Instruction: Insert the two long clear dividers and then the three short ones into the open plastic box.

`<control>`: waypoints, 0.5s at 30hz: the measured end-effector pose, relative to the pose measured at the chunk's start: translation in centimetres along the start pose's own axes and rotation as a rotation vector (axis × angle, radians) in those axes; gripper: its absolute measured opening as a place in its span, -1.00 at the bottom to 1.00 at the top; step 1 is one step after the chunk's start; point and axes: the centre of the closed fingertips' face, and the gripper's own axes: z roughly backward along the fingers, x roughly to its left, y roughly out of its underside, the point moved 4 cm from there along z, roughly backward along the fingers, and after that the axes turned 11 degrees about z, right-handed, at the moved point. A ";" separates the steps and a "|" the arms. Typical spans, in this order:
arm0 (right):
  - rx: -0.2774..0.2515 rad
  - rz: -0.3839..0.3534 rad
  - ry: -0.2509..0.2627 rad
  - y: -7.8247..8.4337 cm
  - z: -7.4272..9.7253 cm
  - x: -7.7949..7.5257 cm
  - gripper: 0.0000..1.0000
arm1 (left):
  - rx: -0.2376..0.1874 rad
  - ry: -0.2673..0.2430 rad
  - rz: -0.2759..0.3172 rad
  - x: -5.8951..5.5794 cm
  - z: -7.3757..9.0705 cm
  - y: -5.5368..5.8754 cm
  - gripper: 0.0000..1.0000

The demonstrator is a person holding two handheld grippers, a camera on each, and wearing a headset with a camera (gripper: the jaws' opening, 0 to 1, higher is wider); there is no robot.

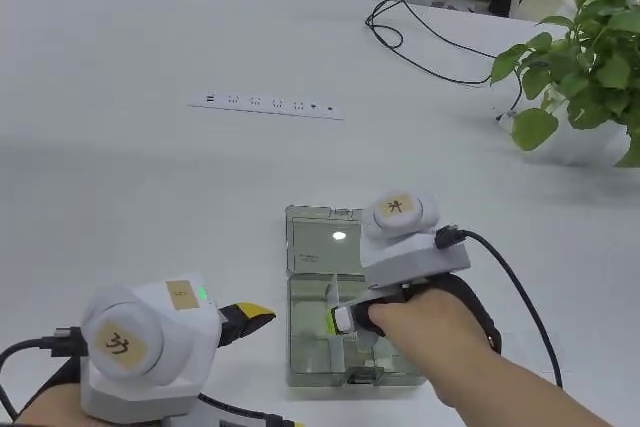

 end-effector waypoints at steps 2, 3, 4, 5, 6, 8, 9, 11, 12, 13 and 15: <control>-0.012 -0.020 -0.012 0.1 0.1 0.0 -0.80 | 0.007 -0.003 -0.005 0.0 0.0 0.2 0.75; -0.019 -0.014 -0.015 0.1 0.1 -0.1 -0.80 | 0.009 -0.005 -0.007 0.0 0.0 0.2 0.76; -0.023 -0.014 -0.017 0.1 0.1 -0.1 -0.80 | 0.009 -0.006 -0.007 0.0 0.0 0.3 0.76; -0.028 -0.019 -0.024 0.1 0.2 -0.1 -0.80 | 0.009 -0.005 -0.006 0.0 0.0 0.3 0.77; -0.034 -0.022 -0.030 0.1 0.3 -0.1 -0.79 | 0.007 -0.004 -0.005 -0.1 0.0 0.3 0.77; -0.044 -0.029 -0.037 0.1 0.5 -0.2 -0.79 | 0.009 -0.006 -0.005 0.0 0.0 0.4 0.78; -0.051 -0.033 -0.041 0.0 0.6 -0.3 -0.78 | 0.008 -0.006 -0.006 -0.1 0.0 0.3 0.78; -0.069 -0.045 -0.046 -0.1 0.9 -0.5 -0.75 | 0.006 -0.005 -0.003 -0.1 0.1 0.3 0.78; -0.074 -0.047 -0.049 -0.1 1.1 -0.5 -0.74 | 0.005 -0.006 -0.004 -0.1 0.1 0.3 0.78; -0.083 -0.052 -0.055 -0.1 1.3 -0.6 -0.73 | 0.006 -0.007 -0.005 0.0 0.1 0.2 0.78; -0.104 -0.064 -0.066 -0.2 1.8 -0.8 -0.71 | 0.004 -0.008 -0.005 0.0 0.1 0.2 0.78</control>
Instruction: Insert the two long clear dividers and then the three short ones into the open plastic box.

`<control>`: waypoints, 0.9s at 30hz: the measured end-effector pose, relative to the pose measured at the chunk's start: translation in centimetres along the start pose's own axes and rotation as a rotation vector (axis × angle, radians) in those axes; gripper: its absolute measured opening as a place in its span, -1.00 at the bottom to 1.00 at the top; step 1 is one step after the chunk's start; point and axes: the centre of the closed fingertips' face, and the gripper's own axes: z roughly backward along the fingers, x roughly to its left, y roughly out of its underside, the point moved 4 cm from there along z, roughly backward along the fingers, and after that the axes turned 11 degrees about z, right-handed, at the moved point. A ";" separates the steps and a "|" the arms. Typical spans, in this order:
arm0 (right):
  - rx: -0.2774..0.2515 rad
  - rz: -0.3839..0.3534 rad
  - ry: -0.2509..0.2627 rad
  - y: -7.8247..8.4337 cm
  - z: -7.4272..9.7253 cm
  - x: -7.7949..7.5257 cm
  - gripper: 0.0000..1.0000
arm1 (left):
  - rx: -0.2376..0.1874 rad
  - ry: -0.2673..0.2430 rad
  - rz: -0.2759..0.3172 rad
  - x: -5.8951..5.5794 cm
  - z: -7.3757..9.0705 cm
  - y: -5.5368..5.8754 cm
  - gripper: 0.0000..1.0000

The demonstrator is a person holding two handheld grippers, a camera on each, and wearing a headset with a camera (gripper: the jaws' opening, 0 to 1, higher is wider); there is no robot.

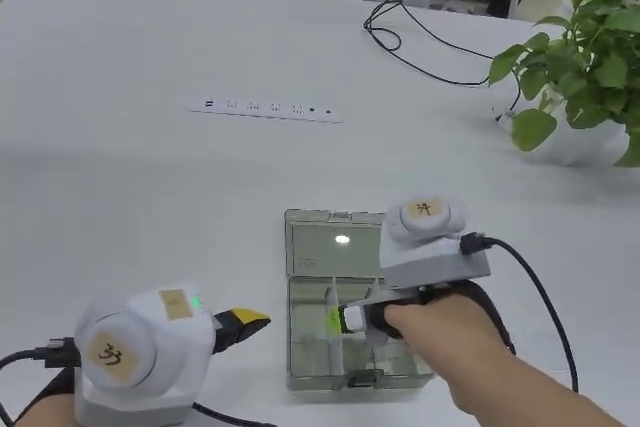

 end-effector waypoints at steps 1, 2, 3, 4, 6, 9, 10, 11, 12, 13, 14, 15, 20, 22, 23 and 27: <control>-0.007 0.000 -0.006 -0.1 0.2 0.0 -0.70 | 0.000 -0.002 0.001 0.0 0.0 0.0 0.79; -0.017 0.000 -0.014 -0.2 0.5 -0.1 -0.68 | -0.001 -0.004 0.002 0.1 0.0 0.0 0.79; -0.027 -0.002 -0.018 -0.3 0.7 -0.2 -0.67 | -0.002 -0.006 0.004 0.1 0.1 -0.1 0.79; -0.040 -0.004 -0.023 -0.4 1.1 -0.3 -0.66 | -0.003 -0.007 0.005 0.2 0.1 -0.1 0.79; -0.058 -0.006 -0.036 -0.7 1.5 -0.4 -0.63 | -0.005 -0.011 0.005 0.2 0.1 -0.2 0.79; -0.085 0.010 -0.066 -1.1 2.3 -0.4 -0.59 | -0.008 -0.020 0.007 0.3 0.2 -0.3 0.79; -0.096 0.017 -0.073 -1.3 2.5 -0.5 -0.57 | -0.010 -0.022 0.008 0.3 0.3 -0.3 0.80; -0.106 0.024 -0.083 -1.4 2.9 -0.6 -0.55 | -0.014 -0.024 0.012 0.3 0.4 -0.4 0.80; -0.109 0.028 -0.093 -1.5 3.2 -0.6 -0.53 | -0.017 -0.027 0.015 0.2 0.4 -0.5 0.81; -0.117 0.032 -0.101 -1.6 3.5 -0.7 -0.53 | -0.018 -0.030 0.015 0.2 0.4 -0.5 0.81; -0.130 0.043 -0.112 -1.8 4.0 -0.9 -0.51 | -0.019 -0.034 0.013 0.2 0.5 -0.5 0.81; -0.138 0.051 -0.120 -2.0 4.5 -1.1 -0.48 | -0.020 -0.039 0.016 0.1 0.6 -0.5 0.82; -0.164 0.119 -0.165 -2.1 6.7 -2.0 -0.40 | -0.033 -0.056 0.022 -0.1 0.9 -0.8 0.83; -0.163 0.152 -0.178 -1.8 7.5 -2.6 -0.37 | -0.038 -0.066 0.026 -0.1 1.0 -0.8 0.83; -0.167 0.169 -0.185 -1.7 7.8 -2.7 -0.35 | -0.039 -0.069 0.027 -0.1 1.0 -0.8 0.83; -0.153 0.264 -0.202 -0.6 9.1 -4.0 -0.27 | -0.049 -0.084 0.033 -0.3 1.3 -0.9 0.83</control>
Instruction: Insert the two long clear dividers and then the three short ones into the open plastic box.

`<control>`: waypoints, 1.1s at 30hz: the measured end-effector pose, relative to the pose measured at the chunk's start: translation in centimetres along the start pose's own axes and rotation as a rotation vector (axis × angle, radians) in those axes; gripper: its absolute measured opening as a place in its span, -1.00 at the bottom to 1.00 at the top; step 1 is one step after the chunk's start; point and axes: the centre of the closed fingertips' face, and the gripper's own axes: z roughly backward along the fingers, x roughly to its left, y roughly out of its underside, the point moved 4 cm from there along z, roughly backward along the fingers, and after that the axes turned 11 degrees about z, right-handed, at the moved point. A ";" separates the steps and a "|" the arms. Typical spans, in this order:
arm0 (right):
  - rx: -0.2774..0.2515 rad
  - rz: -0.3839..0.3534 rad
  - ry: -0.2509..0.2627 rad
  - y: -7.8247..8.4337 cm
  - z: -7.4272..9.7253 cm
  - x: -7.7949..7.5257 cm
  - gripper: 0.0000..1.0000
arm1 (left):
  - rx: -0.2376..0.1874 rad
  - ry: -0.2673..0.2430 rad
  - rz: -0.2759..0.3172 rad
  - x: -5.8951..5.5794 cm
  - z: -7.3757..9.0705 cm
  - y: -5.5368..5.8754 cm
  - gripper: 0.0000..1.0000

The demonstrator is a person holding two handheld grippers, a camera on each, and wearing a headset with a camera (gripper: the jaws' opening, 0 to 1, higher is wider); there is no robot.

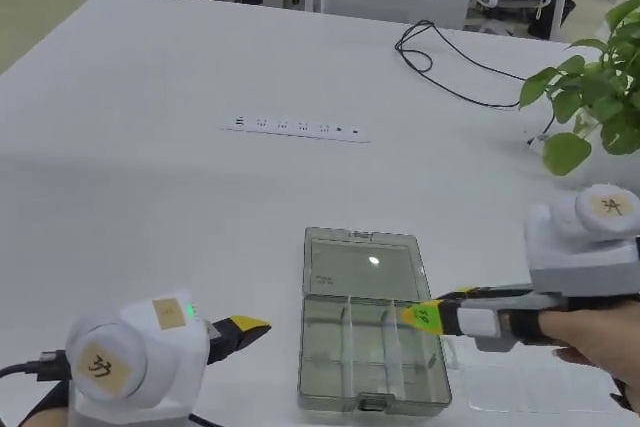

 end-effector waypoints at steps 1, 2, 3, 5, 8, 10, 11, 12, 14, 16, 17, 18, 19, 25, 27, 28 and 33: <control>0.007 0.021 -0.002 0.3 0.3 -0.2 -0.22 | 0.000 -0.003 0.000 0.0 0.0 0.0 0.83; 0.022 0.055 -0.012 0.8 0.6 -0.5 -0.19 | -0.001 -0.006 0.001 0.0 0.1 0.0 0.83; 0.040 0.085 -0.020 1.1 0.9 -0.6 -0.18 | -0.002 -0.009 0.002 0.0 0.2 0.0 0.83; 0.079 0.169 -0.020 2.1 1.4 -1.1 -0.13 | -0.006 -0.015 0.004 -0.1 0.3 0.0 0.83; 0.124 0.253 -0.043 3.3 1.6 -1.6 -0.07 | -0.008 -0.021 0.007 -0.2 0.4 0.0 0.84; 0.143 0.313 -0.060 4.0 1.6 -2.0 -0.05 | -0.008 -0.024 0.006 -0.2 0.5 0.1 0.86; 0.157 0.341 -0.064 4.5 1.6 -2.4 -0.05 | -0.008 -0.025 0.005 -0.2 0.5 0.1 0.86; 0.165 0.365 -0.070 4.7 1.5 -2.6 -0.05 | -0.010 -0.023 0.005 -0.3 0.6 0.1 0.88; 0.196 0.435 -0.089 5.4 1.4 -2.5 -0.04 | -0.011 -0.023 0.005 -0.4 0.6 0.1 0.91; 0.252 0.518 -0.092 6.4 1.1 -2.7 -0.04 | -0.009 -0.027 0.006 -0.3 0.6 0.1 0.92; 0.259 0.539 -0.095 6.5 1.0 -3.0 -0.04 | -0.009 -0.027 0.006 -0.4 0.6 0.1 0.92; 0.273 0.602 -0.109 7.0 0.5 -3.5 -0.04 | -0.009 -0.028 0.007 -0.3 0.6 0.1 0.92; 0.294 0.624 -0.113 7.3 0.3 -3.6 -0.04 | -0.009 -0.029 0.008 -0.3 0.7 0.1 0.92; 0.402 0.811 -0.140 9.7 -0.9 -4.9 -0.09 | -0.013 -0.025 0.013 -0.5 0.7 0.1 0.95; 0.423 0.851 -0.137 10.0 -1.2 -5.5 -0.12 | -0.011 -0.025 0.012 -0.5 0.7 0.1 0.96; 0.428 0.853 -0.137 10.2 -1.3 -5.7 -0.12 | -0.011 -0.026 0.015 -0.5 0.7 0.2 0.96; 0.476 0.904 -0.169 10.9 -1.8 -6.0 -0.14 | -0.008 -0.027 0.021 -0.6 0.8 0.3 0.97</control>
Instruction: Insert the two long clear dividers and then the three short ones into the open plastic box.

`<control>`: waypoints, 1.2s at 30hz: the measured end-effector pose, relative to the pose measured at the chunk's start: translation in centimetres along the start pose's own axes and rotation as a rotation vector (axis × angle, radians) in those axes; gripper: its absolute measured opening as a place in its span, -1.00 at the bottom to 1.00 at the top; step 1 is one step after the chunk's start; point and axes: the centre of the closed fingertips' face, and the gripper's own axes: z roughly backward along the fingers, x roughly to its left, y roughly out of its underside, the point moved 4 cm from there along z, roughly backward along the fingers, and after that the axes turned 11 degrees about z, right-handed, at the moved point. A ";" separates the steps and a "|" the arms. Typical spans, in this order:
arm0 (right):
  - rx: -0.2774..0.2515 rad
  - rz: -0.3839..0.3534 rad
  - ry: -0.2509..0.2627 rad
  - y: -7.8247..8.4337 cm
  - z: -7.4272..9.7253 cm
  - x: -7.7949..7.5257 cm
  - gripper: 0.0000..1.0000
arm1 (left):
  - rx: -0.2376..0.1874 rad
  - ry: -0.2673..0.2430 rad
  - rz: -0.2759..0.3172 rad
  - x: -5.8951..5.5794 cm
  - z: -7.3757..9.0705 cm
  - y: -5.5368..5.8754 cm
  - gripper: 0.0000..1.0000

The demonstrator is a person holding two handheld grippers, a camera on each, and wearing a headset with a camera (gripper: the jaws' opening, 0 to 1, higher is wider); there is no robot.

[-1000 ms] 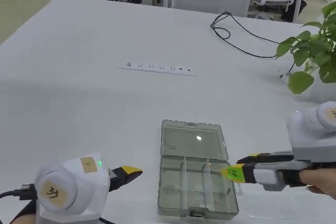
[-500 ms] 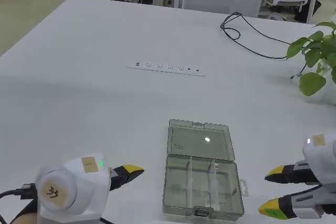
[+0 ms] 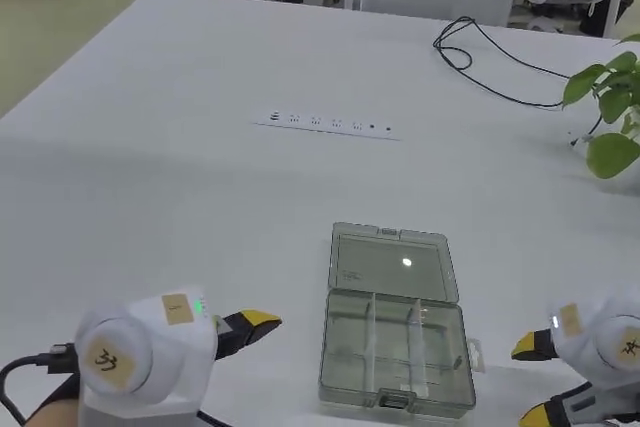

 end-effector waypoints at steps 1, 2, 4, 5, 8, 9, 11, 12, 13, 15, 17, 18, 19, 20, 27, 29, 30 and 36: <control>0.009 0.009 -0.002 0.1 -0.2 0.0 -0.14 | 0.001 0.000 0.002 0.0 0.0 0.0 0.97; 0.015 0.027 -0.005 0.1 -0.4 0.0 -0.14 | 0.001 -0.001 0.002 0.0 0.0 0.0 0.97; 0.034 0.038 -0.015 0.3 -0.7 0.1 -0.14 | 0.000 0.000 0.003 0.0 0.0 0.0 0.96; 0.036 0.046 -0.014 0.4 -0.8 0.0 -0.14 | 0.001 0.000 0.003 0.0 0.0 0.0 0.96; 0.052 0.062 -0.026 0.7 -1.1 0.0 -0.15 | 0.000 0.002 0.002 0.0 0.0 0.0 0.97; 0.057 0.075 -0.031 0.7 -1.1 0.1 -0.17 | 0.000 0.003 0.001 0.0 0.0 0.0 0.96; 0.050 0.059 -0.034 0.5 -0.9 0.0 -0.18 | -0.002 0.003 0.002 0.1 0.0 -0.1 0.96; 0.051 0.062 -0.037 0.5 -0.9 0.0 -0.19 | -0.002 0.003 0.003 0.1 0.0 -0.1 0.96; 0.052 0.059 -0.043 0.5 -0.9 0.0 -0.20 | -0.003 0.004 0.002 0.1 0.0 -0.1 0.96; 0.049 0.048 -0.049 0.5 -0.8 0.0 -0.23 | -0.004 0.005 0.002 0.1 0.0 -0.1 0.96; 0.044 0.037 -0.044 0.6 -0.8 -0.2 -0.28 | -0.004 0.006 0.002 0.2 0.0 -0.2 0.96; 0.042 0.030 -0.041 0.6 -0.9 -0.4 -0.31 | -0.005 0.007 0.002 0.1 0.0 -0.2 0.96; 0.042 0.022 -0.038 0.6 -0.9 -0.5 -0.33 | -0.006 0.008 0.002 0.1 0.0 -0.2 0.96; 0.043 0.024 -0.041 0.6 -1.0 -0.4 -0.33 | -0.006 0.008 0.002 0.1 -0.1 -0.2 0.96; 0.046 0.022 -0.035 0.5 -1.0 -0.2 -0.34 | -0.009 0.008 0.001 0.2 0.0 -0.2 0.95; 0.047 0.019 -0.036 0.5 -1.1 -0.3 -0.34 | -0.011 0.007 0.002 0.2 0.0 -0.2 0.95; 0.049 0.020 -0.036 0.5 -1.1 -0.2 -0.34 | -0.011 0.006 0.001 0.3 0.0 -0.2 0.95; 0.053 0.009 -0.029 0.5 -1.0 -0.2 -0.35 | -0.010 0.003 0.000 0.3 0.1 -0.2 0.95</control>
